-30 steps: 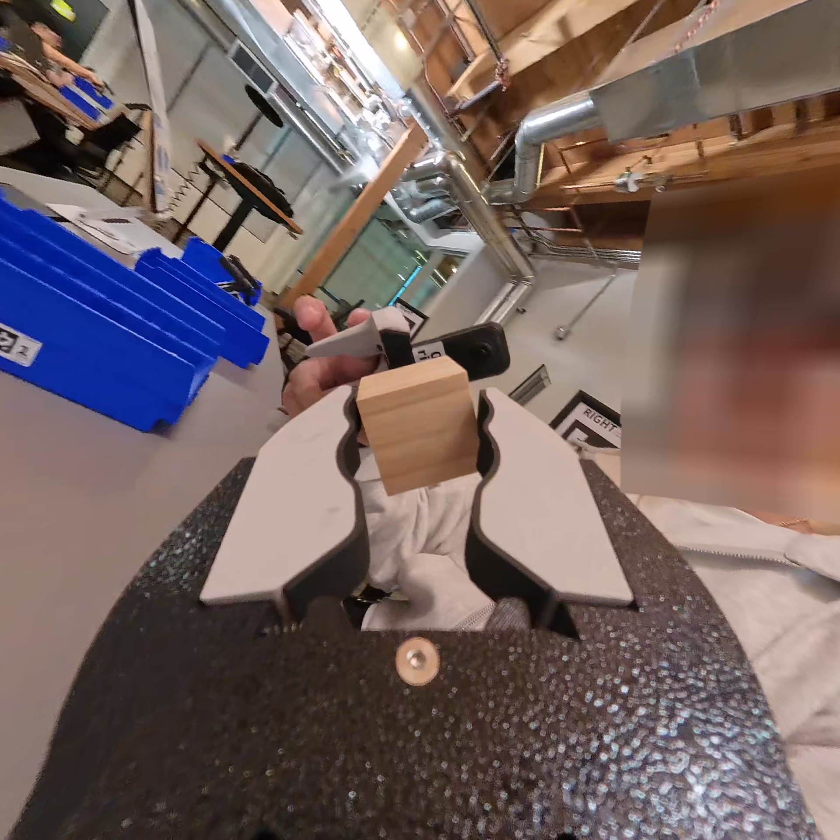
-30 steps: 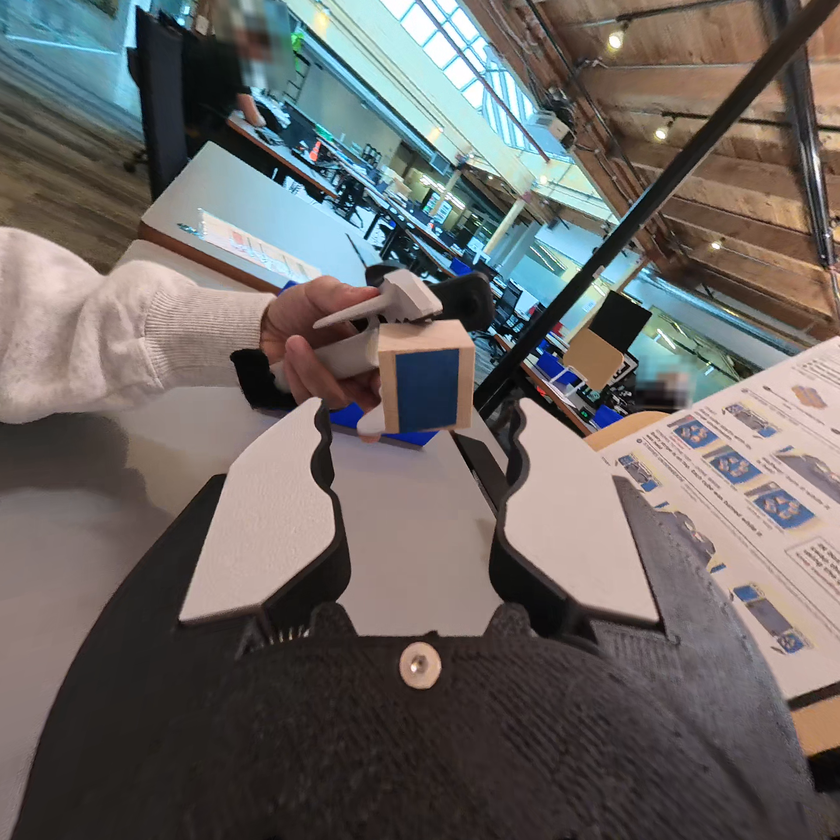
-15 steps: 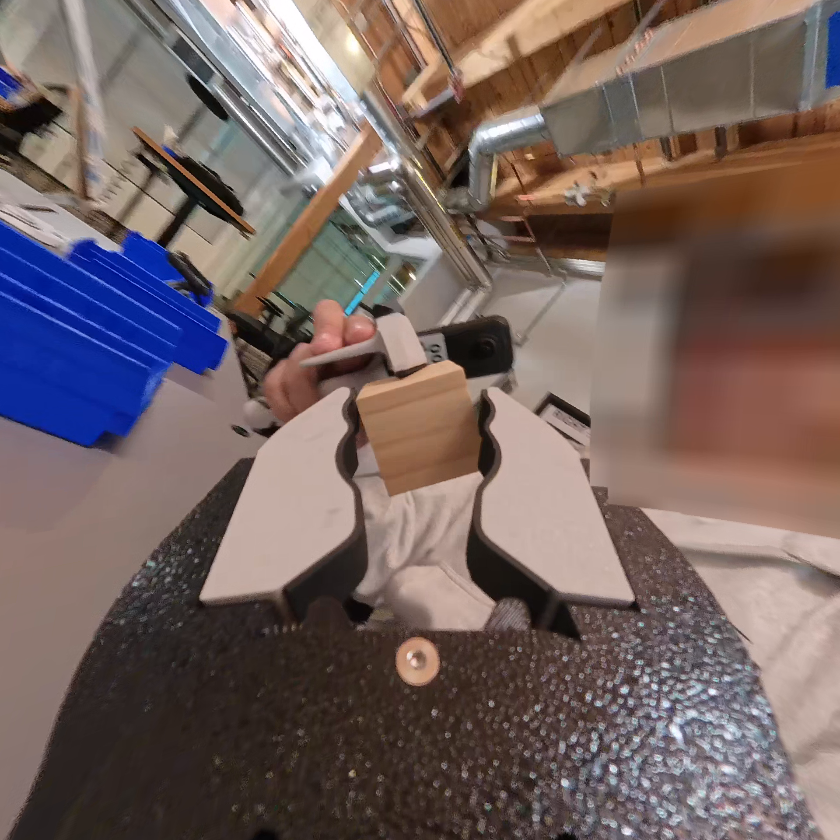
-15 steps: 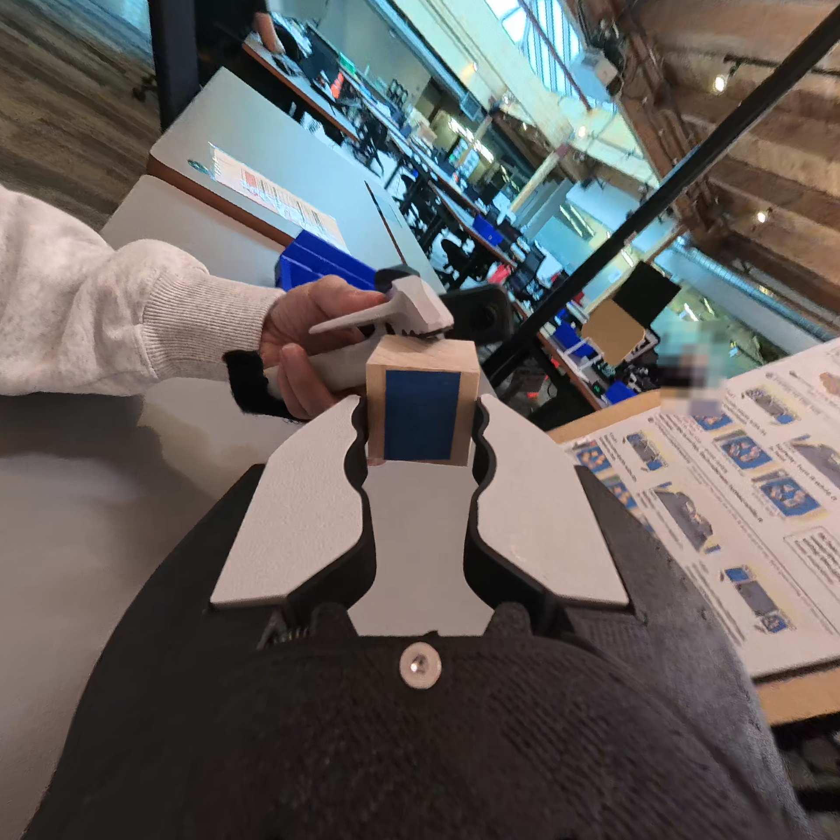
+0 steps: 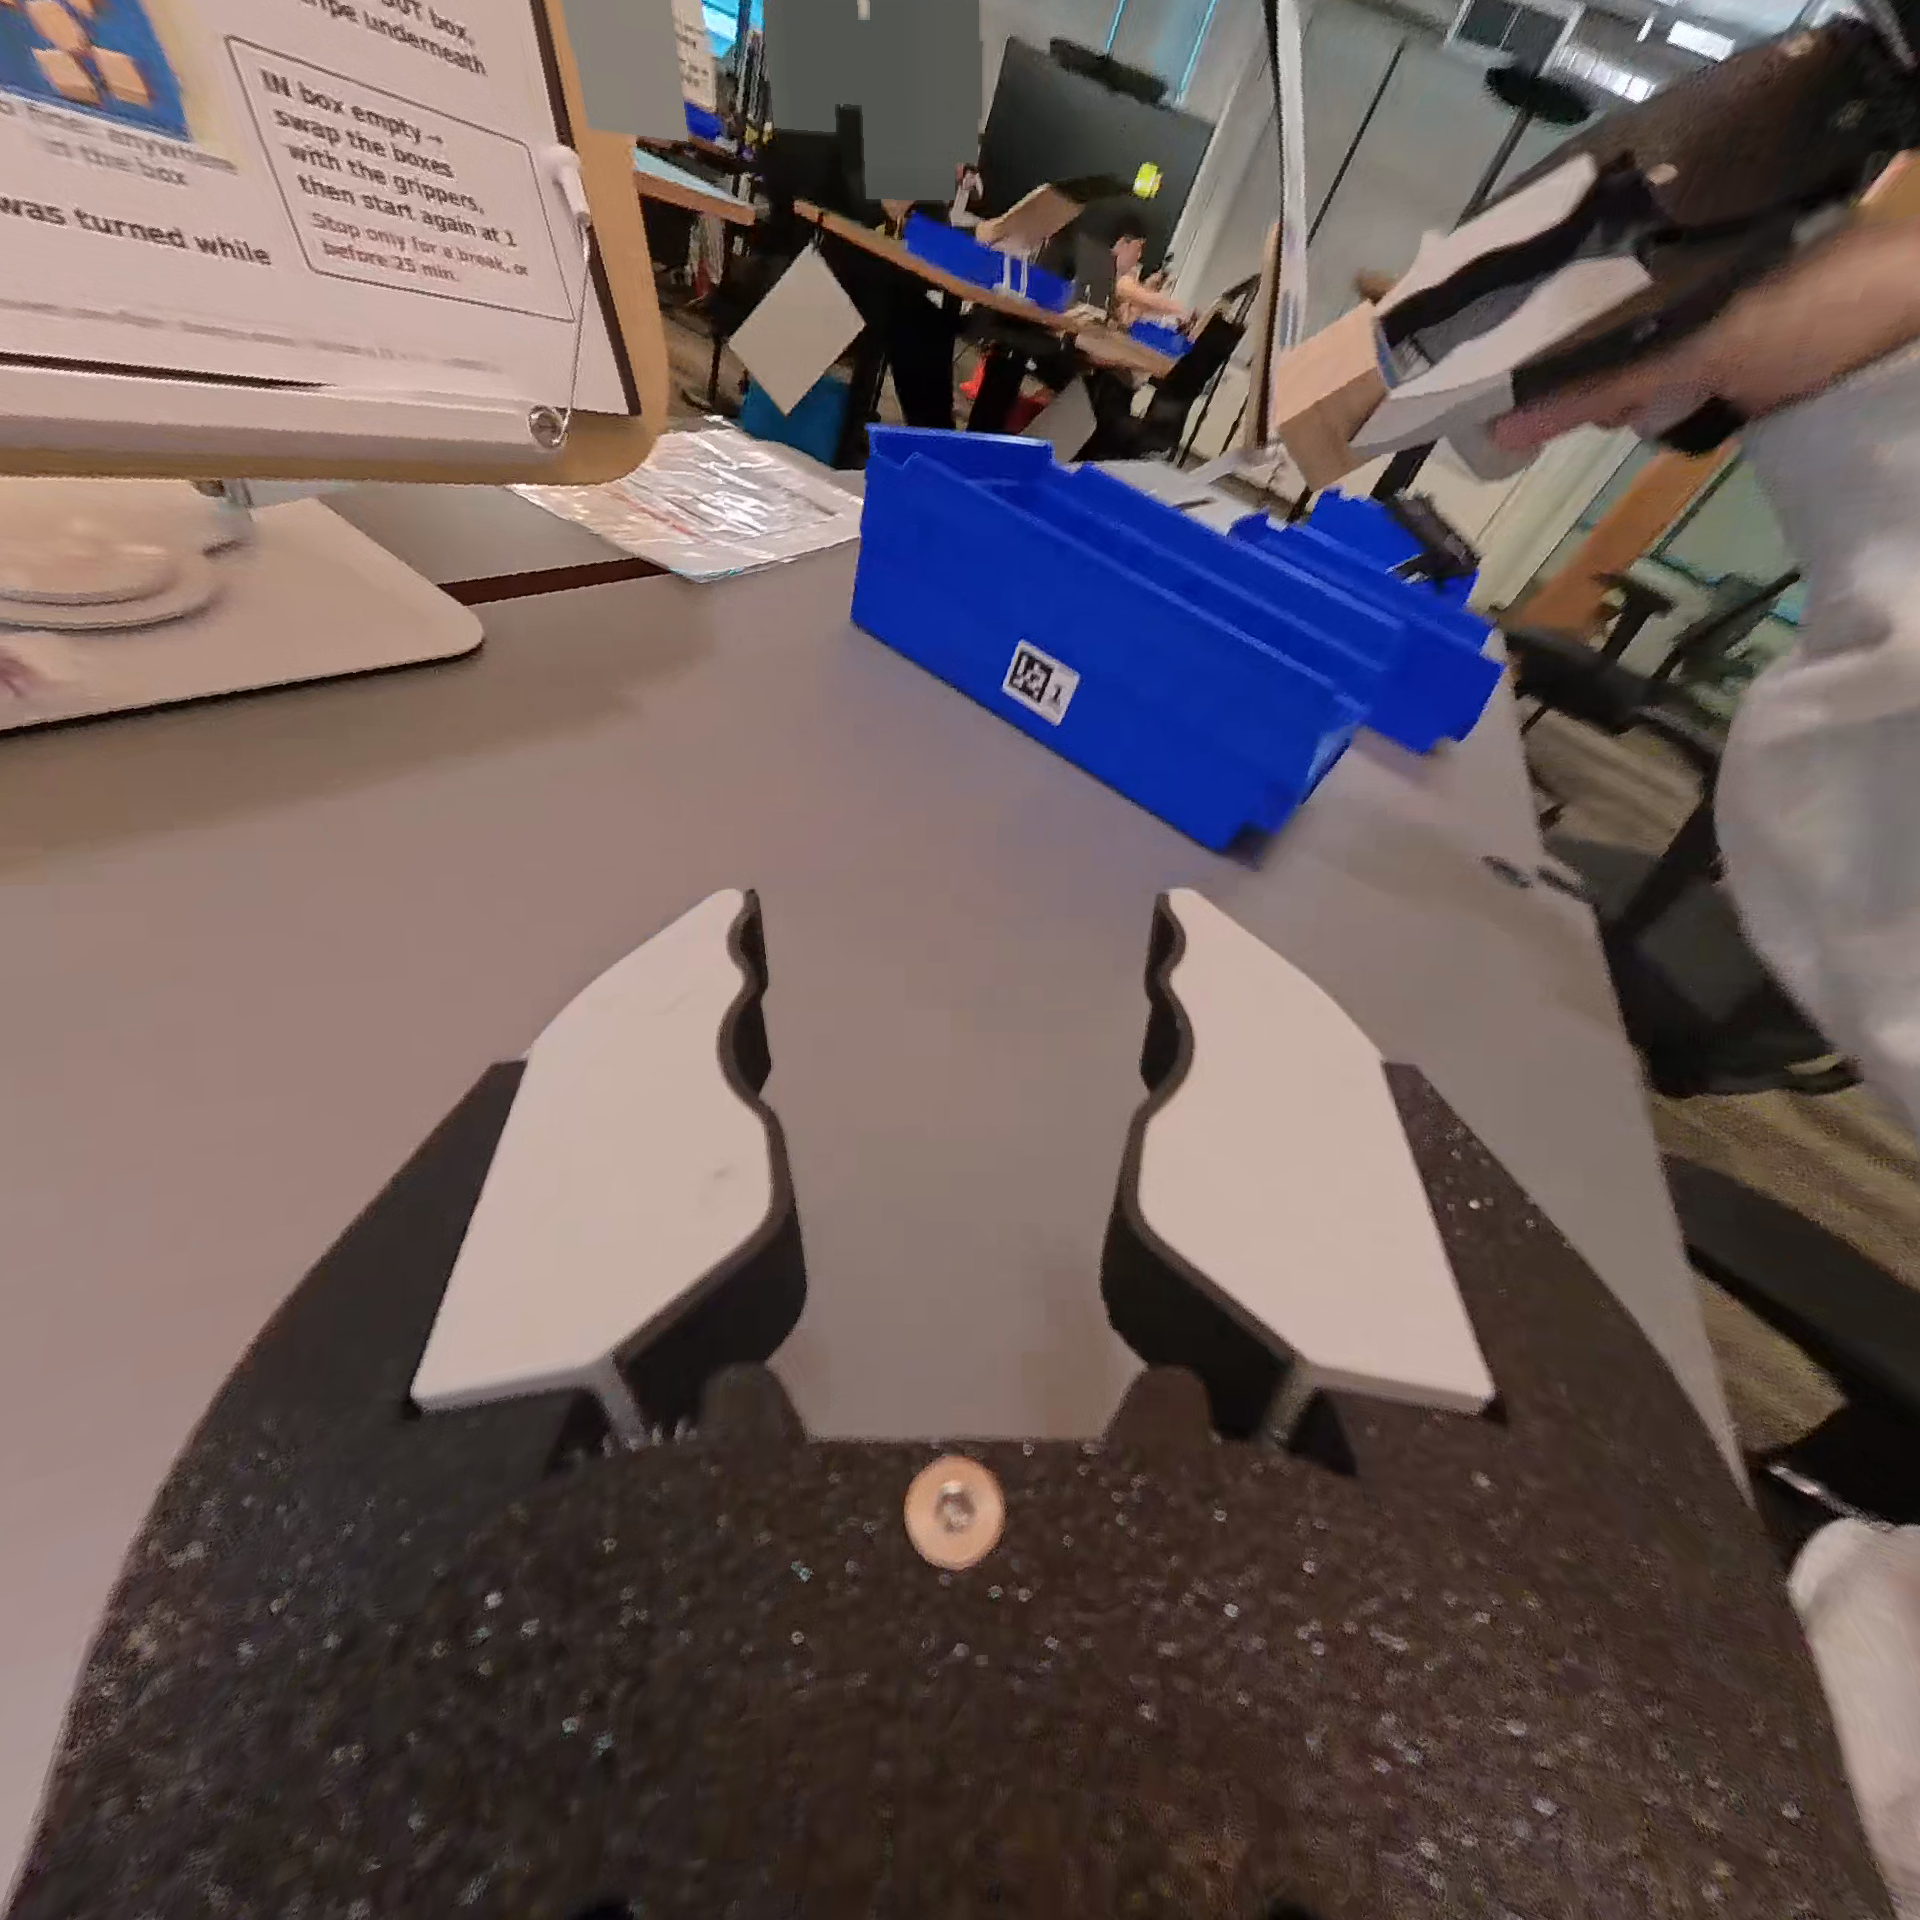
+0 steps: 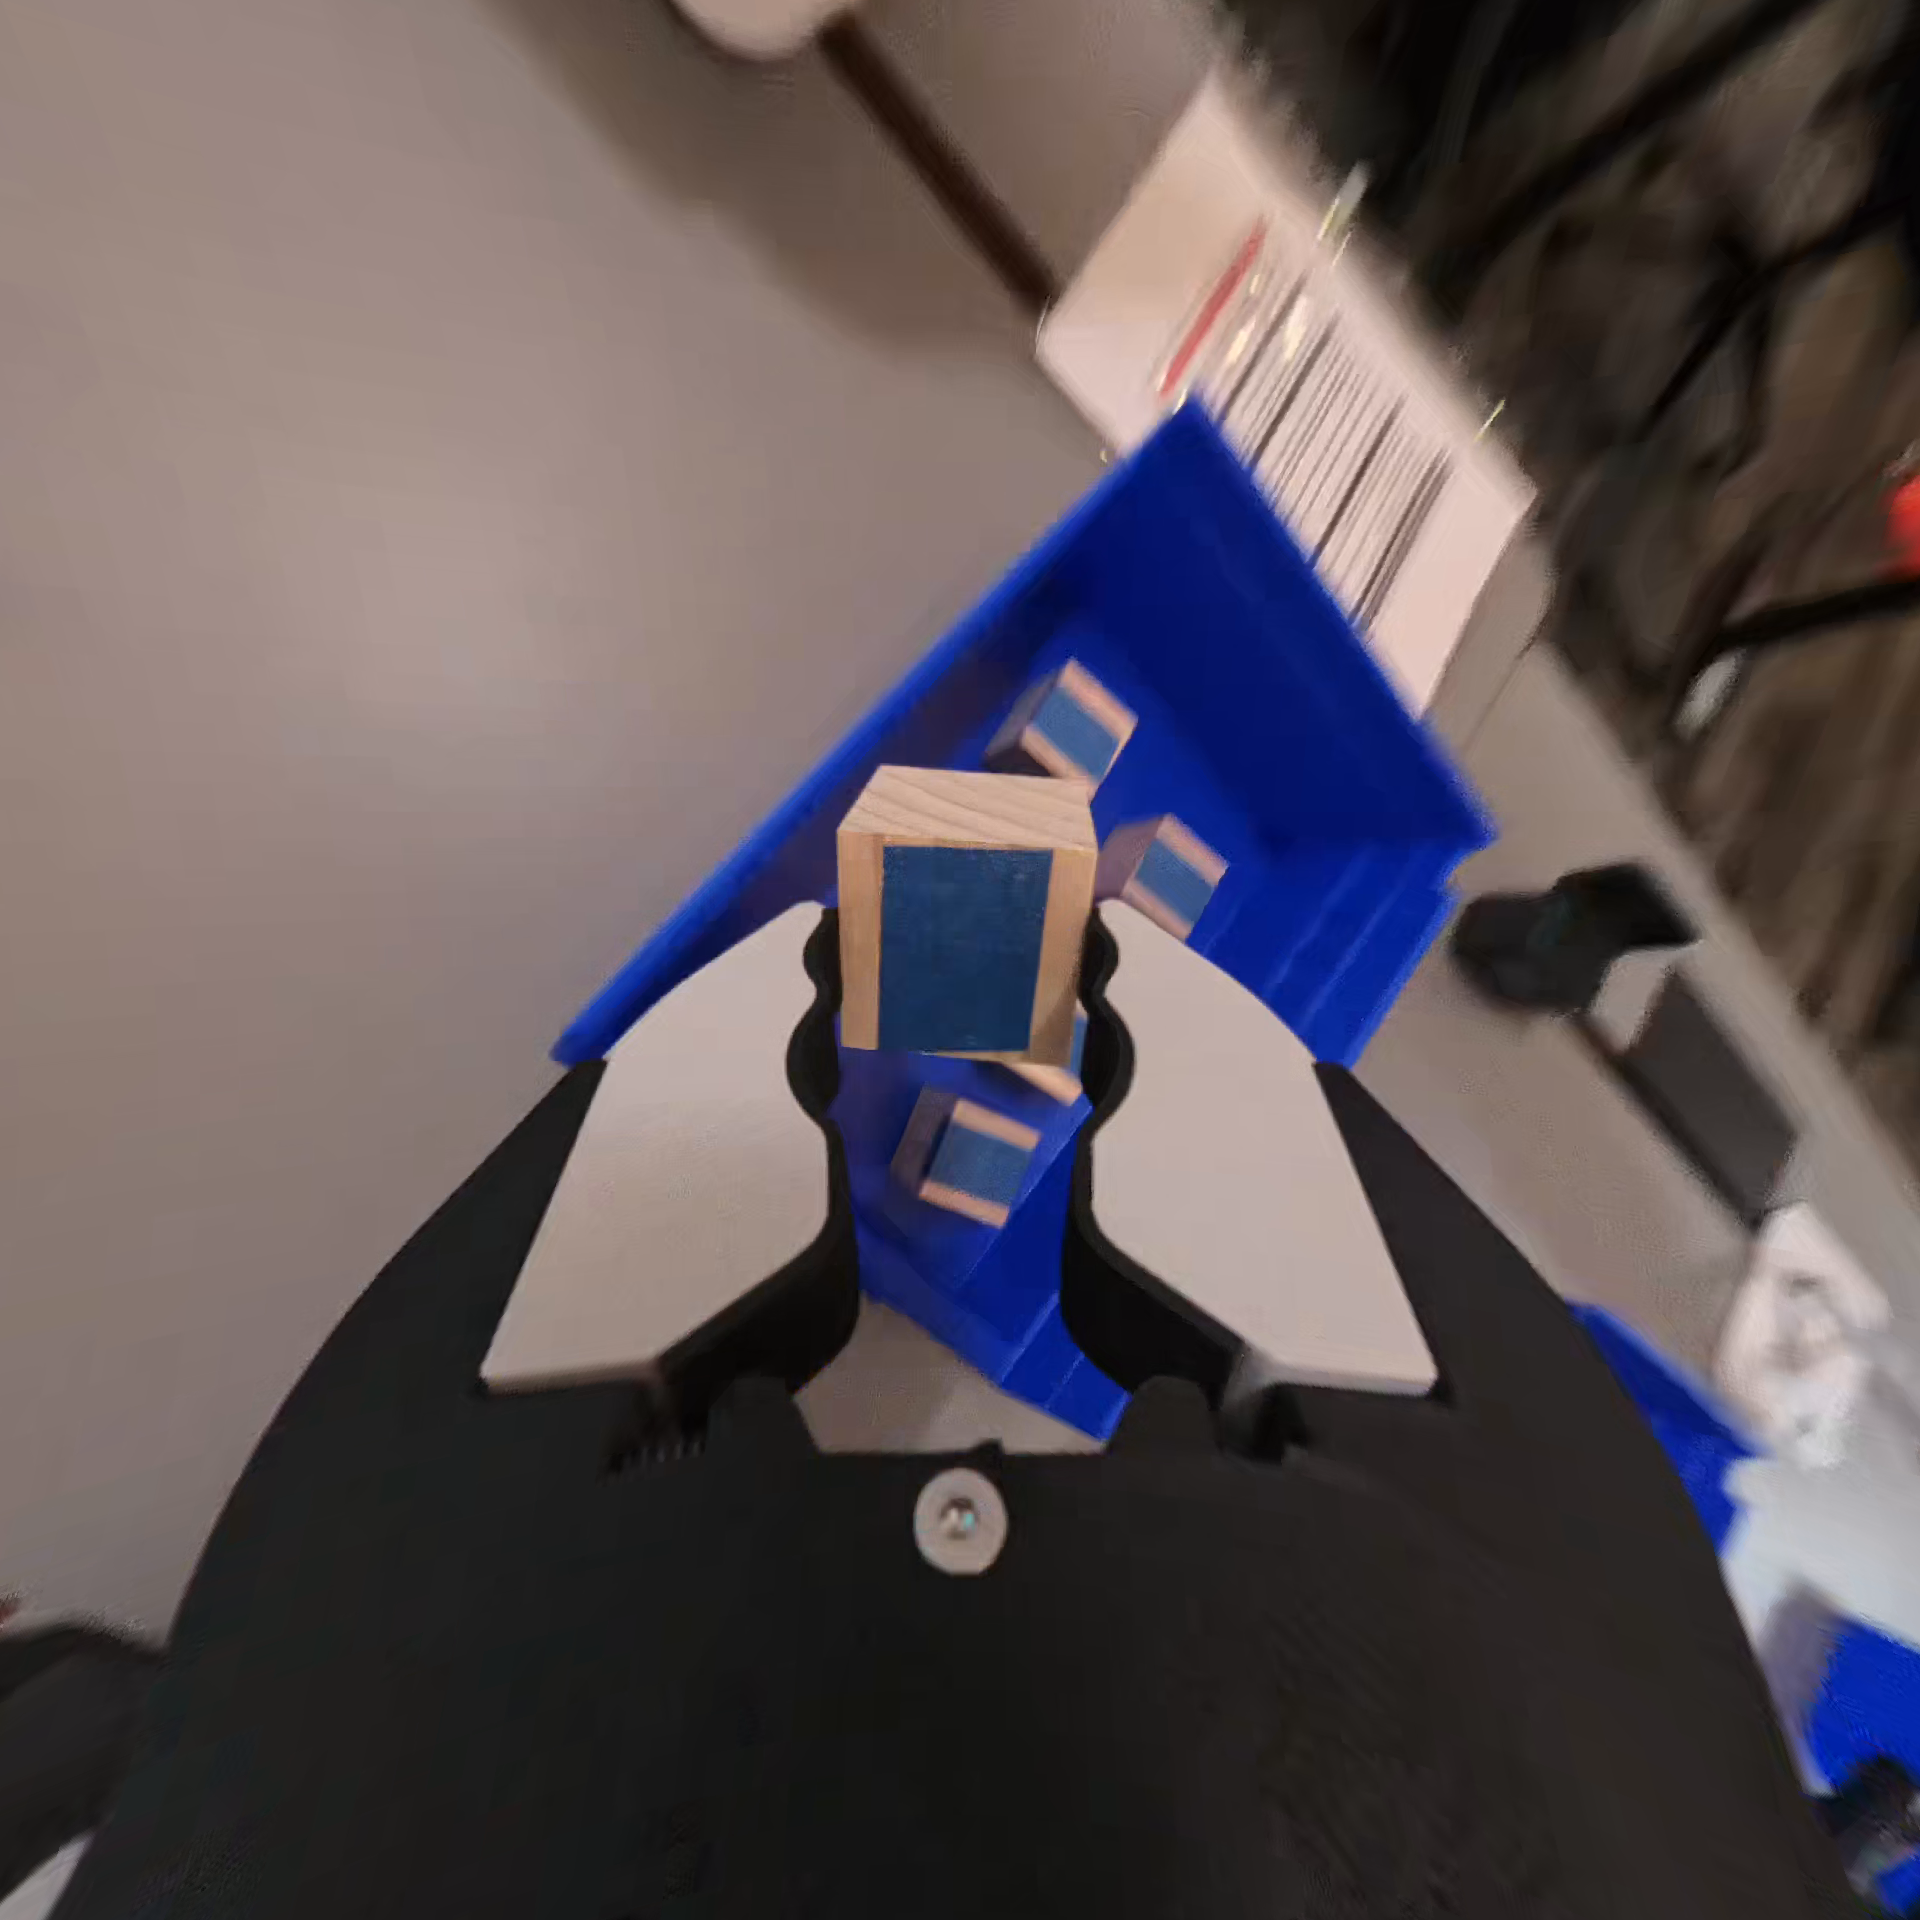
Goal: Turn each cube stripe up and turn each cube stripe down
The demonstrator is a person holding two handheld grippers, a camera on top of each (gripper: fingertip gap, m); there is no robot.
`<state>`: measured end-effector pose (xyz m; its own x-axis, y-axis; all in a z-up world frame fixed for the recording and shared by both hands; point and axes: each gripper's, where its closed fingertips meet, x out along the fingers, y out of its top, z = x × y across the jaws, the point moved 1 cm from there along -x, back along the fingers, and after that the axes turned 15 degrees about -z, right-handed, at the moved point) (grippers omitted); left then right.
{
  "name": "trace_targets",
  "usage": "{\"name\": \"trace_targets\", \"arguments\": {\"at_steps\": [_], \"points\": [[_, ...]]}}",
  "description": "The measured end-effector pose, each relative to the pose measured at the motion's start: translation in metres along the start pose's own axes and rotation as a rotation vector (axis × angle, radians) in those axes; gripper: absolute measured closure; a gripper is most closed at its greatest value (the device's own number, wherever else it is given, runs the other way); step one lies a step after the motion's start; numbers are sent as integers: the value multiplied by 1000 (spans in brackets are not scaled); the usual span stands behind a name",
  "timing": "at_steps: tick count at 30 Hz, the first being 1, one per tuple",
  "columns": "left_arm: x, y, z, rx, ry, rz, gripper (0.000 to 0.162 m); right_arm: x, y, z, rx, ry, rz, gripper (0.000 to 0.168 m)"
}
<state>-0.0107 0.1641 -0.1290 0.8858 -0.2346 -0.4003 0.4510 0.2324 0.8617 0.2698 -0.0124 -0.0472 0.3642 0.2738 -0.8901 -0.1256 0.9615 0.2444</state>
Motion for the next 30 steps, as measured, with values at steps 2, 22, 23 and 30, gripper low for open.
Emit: {"name": "trace_targets", "arguments": {"at_steps": [2, 22, 23, 30], "points": [[2, -4, -1, 50, 49, -17, 95, 30, -15, 6, 45, 146, -113, 123], [8, -19, -4, 169, 152, -65, 98, 171, -26, -9, 85, 372, -453, 123], [8, -19, -3, 168, 148, -66, 98, 172, -26, -9, 92, 377, -450, 123], [9, -20, -2, 155, 134, -72, 96, 169, -29, -7, 80, 371, -463, 109]]}}
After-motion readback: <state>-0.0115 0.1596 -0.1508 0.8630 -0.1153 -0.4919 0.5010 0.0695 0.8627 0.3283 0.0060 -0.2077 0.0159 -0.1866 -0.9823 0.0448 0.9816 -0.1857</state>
